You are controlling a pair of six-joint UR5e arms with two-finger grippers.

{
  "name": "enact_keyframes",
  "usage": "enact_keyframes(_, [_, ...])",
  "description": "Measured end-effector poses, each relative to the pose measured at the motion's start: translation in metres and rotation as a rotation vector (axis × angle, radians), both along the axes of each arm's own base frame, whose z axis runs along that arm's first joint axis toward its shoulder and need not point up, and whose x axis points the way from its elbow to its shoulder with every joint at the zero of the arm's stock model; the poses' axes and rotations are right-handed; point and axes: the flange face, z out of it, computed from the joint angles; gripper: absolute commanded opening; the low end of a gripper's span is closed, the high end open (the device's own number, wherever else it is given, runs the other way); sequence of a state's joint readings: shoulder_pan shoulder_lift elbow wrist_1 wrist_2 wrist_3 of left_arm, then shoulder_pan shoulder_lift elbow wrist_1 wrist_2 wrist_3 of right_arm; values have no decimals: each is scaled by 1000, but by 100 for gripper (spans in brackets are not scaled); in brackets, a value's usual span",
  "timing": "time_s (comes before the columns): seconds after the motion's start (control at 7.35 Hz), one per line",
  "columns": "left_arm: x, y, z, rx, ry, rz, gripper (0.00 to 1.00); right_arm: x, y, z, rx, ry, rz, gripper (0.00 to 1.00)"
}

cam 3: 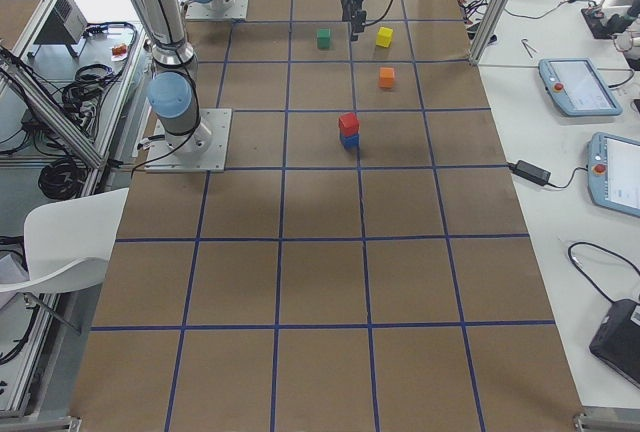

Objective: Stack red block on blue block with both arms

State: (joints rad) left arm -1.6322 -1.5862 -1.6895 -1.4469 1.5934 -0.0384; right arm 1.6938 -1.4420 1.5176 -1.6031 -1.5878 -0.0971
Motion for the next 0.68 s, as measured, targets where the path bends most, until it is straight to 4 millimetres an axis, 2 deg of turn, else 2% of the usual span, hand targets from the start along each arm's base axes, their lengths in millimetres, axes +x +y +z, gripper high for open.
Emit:
enact_keyframes(0.27, [-1, 9, 21, -41, -4, -4, 100, -2, -7, 4, -3, -27, -20, 100])
enact_keyframes(0.68, [0, 11, 29, -57, -2, -8, 100, -6, -9, 1, 8, -54, -71, 100])
